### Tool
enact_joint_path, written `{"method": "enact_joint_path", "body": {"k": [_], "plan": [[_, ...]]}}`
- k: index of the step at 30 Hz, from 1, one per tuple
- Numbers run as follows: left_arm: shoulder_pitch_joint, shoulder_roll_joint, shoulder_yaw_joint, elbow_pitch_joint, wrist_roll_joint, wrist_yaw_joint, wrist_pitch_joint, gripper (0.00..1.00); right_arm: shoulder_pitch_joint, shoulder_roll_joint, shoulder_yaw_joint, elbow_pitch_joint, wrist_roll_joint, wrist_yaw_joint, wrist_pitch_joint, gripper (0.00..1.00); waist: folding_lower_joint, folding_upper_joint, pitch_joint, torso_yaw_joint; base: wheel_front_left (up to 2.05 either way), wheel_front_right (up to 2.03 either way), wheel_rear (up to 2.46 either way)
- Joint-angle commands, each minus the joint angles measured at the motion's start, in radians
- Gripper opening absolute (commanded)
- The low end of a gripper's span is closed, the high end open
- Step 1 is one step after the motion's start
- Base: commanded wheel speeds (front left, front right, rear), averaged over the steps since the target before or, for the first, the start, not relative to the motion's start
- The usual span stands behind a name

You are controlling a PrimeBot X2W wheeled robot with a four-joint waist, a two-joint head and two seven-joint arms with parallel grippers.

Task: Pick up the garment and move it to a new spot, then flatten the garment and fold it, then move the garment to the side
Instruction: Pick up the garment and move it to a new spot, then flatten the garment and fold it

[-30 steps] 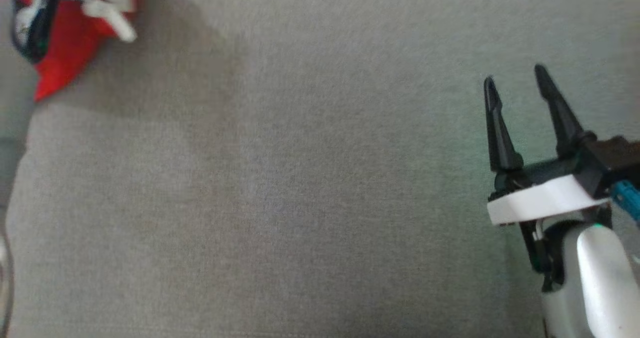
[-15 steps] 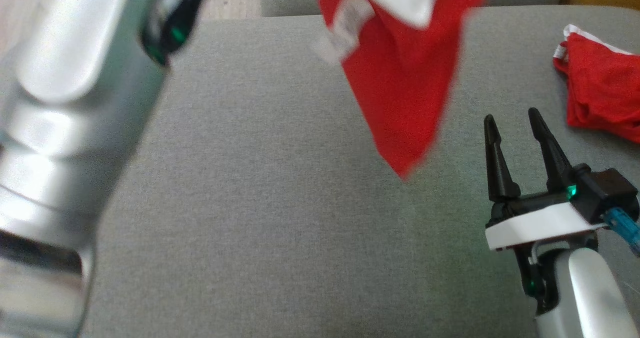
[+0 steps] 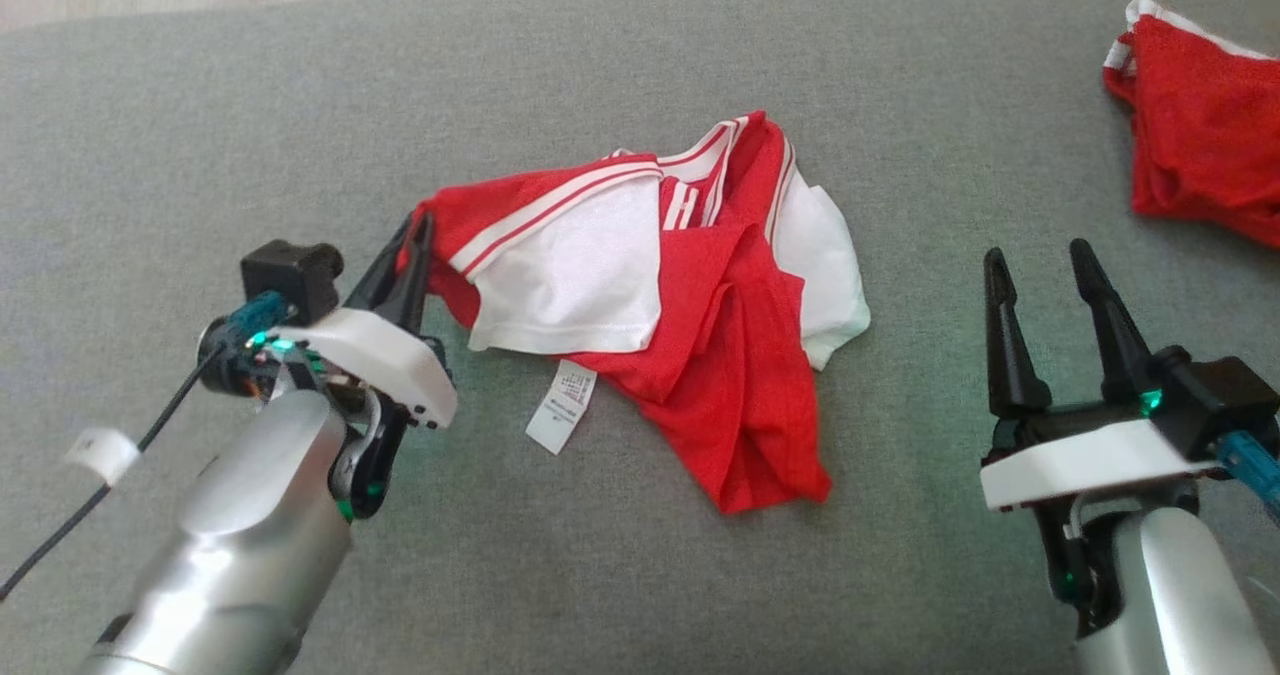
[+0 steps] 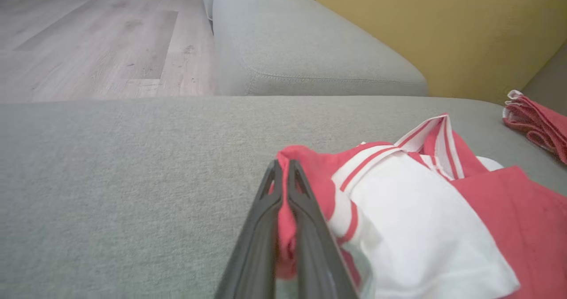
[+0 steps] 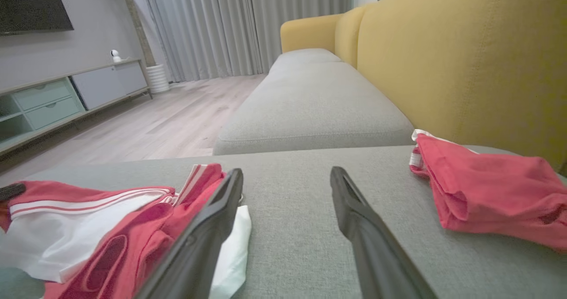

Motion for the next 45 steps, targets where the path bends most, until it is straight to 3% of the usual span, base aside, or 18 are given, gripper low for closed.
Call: {"method": "enact_joint_path", "body": {"k": [1, 2, 3, 4, 15, 21, 31, 37, 45], "plan": [[-0.047, 0.026, 0.049, -0.013, -0.002, 0.003, -0.03, 0.0, -0.028, 0.0, 0.015, -0.025, -0.004, 0.007, -0.012, 1.0, -0.0001, -0.0001, 0.005, 0.004, 0.0, 0.0, 0.0], [-0.045, 0.026, 0.051, -0.002, 0.0, 0.003, -0.047, 0.21, -0.029, 0.0, 0.011, -0.02, -0.005, 0.007, -0.014, 1.0, -0.0001, -0.0001, 0.006, 0.008, 0.0, 0.0, 0.0], [-0.045, 0.025, 0.053, 0.007, 0.003, 0.005, -0.065, 0.48, -0.03, 0.0, 0.009, -0.015, -0.007, 0.007, -0.015, 1.0, -0.0001, -0.0001, 0.005, 0.012, 0.0, 0.0, 0.0], [-0.045, 0.023, 0.057, 0.014, 0.004, 0.006, -0.079, 1.0, -0.03, 0.0, 0.007, -0.01, -0.008, 0.007, -0.015, 1.0, -0.0001, -0.0001, 0.004, 0.017, 0.0, 0.0, 0.0], [0.048, 0.02, 0.057, -0.051, 0.07, 0.044, -0.147, 1.0, -0.031, 0.0, 0.006, 0.039, -0.028, 0.007, -0.029, 1.0, -0.0001, -0.0001, -0.067, 0.078, 0.0, 0.0, 0.0], [0.224, 0.025, 0.144, -0.2, 0.067, 0.091, -0.151, 1.0, 0.011, 0.0, 0.029, 0.07, -0.02, 0.007, -0.035, 1.0, -0.0001, -0.0001, -0.121, 0.101, 0.0, 0.0, 0.0], [0.542, 0.019, 0.275, -0.439, 0.172, 0.186, -0.151, 1.0, 0.124, 0.0, 0.045, 0.091, 0.009, 0.007, -0.06, 1.0, -0.0001, -0.0001, -0.183, 0.115, 0.0, 0.0, 0.0], [0.632, -0.006, 0.307, -0.51, 0.205, 0.203, -0.151, 1.0, 0.17, 0.0, 0.063, 0.095, 0.029, 0.007, -0.067, 1.0, -0.0001, -0.0001, -0.211, 0.104, 0.0, 0.0, 0.0], [0.671, -0.024, 0.329, -0.537, 0.219, 0.192, -0.151, 1.0, 0.171, 0.0, 0.079, 0.099, 0.025, 0.007, -0.06, 1.0, -0.0001, -0.0001, -0.216, 0.09, 0.0, 0.0, 0.0]]}}
